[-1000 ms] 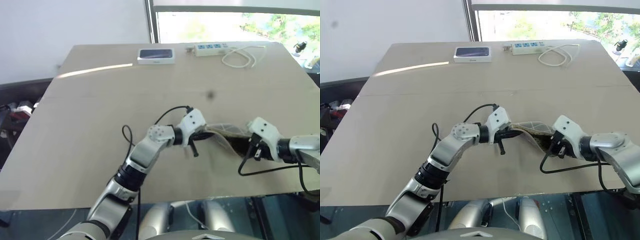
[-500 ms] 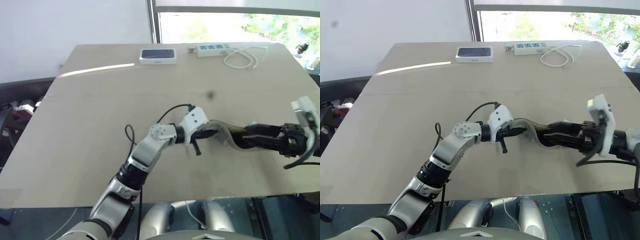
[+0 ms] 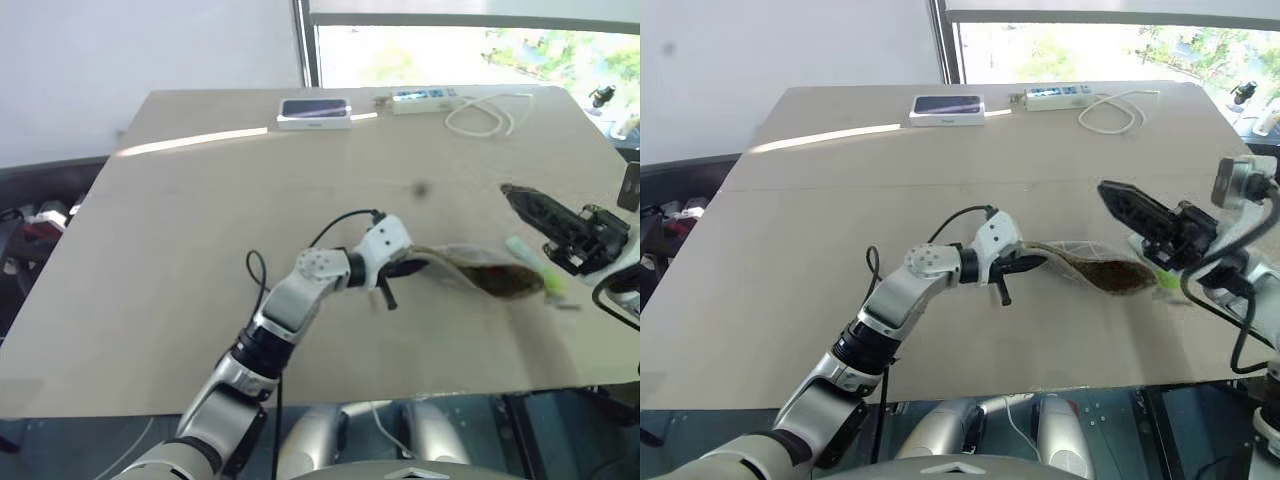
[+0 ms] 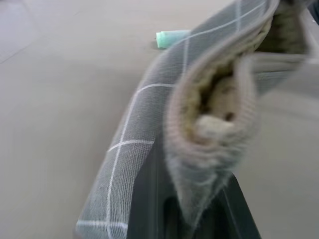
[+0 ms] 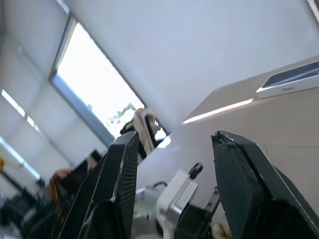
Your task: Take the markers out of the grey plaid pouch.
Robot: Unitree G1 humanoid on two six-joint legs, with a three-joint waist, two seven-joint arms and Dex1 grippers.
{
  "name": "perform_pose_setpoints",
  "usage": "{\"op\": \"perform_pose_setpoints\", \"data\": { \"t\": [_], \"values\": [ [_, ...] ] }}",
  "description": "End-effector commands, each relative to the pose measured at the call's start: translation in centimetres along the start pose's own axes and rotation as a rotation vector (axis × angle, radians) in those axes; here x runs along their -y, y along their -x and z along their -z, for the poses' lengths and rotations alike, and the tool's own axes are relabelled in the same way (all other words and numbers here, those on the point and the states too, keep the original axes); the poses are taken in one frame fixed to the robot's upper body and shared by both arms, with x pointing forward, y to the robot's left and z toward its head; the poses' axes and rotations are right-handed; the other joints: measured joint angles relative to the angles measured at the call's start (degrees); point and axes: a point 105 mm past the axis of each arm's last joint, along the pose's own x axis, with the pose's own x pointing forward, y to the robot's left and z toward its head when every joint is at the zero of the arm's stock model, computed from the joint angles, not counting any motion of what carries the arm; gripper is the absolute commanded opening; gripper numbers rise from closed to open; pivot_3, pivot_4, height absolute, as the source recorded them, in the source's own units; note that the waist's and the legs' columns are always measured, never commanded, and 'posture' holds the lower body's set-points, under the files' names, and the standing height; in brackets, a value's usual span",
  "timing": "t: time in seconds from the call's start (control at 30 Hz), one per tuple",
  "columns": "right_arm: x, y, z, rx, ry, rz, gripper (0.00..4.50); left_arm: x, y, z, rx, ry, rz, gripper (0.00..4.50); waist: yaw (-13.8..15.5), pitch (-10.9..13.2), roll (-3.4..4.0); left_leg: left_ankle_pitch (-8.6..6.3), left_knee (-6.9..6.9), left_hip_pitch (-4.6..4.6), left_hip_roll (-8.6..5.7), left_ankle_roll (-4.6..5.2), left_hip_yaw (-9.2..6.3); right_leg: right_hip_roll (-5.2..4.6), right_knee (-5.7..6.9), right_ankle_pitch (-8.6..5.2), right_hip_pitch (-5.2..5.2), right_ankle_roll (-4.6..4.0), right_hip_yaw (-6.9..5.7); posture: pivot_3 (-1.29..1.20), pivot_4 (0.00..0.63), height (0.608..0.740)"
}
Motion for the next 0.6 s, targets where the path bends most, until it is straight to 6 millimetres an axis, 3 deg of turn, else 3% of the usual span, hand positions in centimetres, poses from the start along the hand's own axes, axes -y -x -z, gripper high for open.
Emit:
{"op": "perform_pose_setpoints", "data": {
  "t": [0.03,0.13,0.23,0.47,0.6],
  "values": [
    [0.2,0.0,-1.7,0.098,-0.043,0.031,2.36,0.3,0.1,-0.6,0.02,-0.02,0.003,0.0,0.0,0.0,0.0,0.0,0.0,0.0,0.0,0.0,0.01,0.0,0.0,0.0,0.0,0.0,0.01,0.0,0.15,0.74],
    [0.2,0.3,-1.2,0.027,-0.015,0.054,2.36,0.2,0.3,-0.5,0.018,-0.018,-0.006,0.0,-0.1,0.0,0.03,0.0,-0.05,0.05,0.01,0.0,0.02,0.02,0.01,0.0,0.0,0.0,0.02,0.0,0.15,0.74],
    [-0.8,1.3,1.5,-0.23,0.116,0.049,2.36,-0.1,0.4,-0.6,0.024,-0.015,-0.021,0.0,0.2,0.0,0.08,-0.01,-0.04,0.02,0.0,0.03,0.04,0.01,0.0,0.0,0.0,0.0,0.0,0.0,0.15,0.74],
    [0.2,4.7,5.3,-0.614,0.236,0.116,2.36,-0.1,0.2,-0.9,0.04,0.003,-0.027,0.0,0.0,0.0,0.06,-0.05,-0.03,0.12,0.02,0.1,0.13,0.02,-0.02,-0.01,0.09,0.01,0.05,0.0,0.15,0.74],
    [1.0,6.1,6.1,-0.704,0.253,0.171,1.11,0.1,0.1,-1.2,0.058,0.022,-0.011,0.0,0.0,0.0,0.04,-0.05,-0.03,0.14,0.02,0.1,0.13,0.02,-0.01,-0.01,0.11,0.02,0.06,0.0,0.15,0.74]
  ]
}}
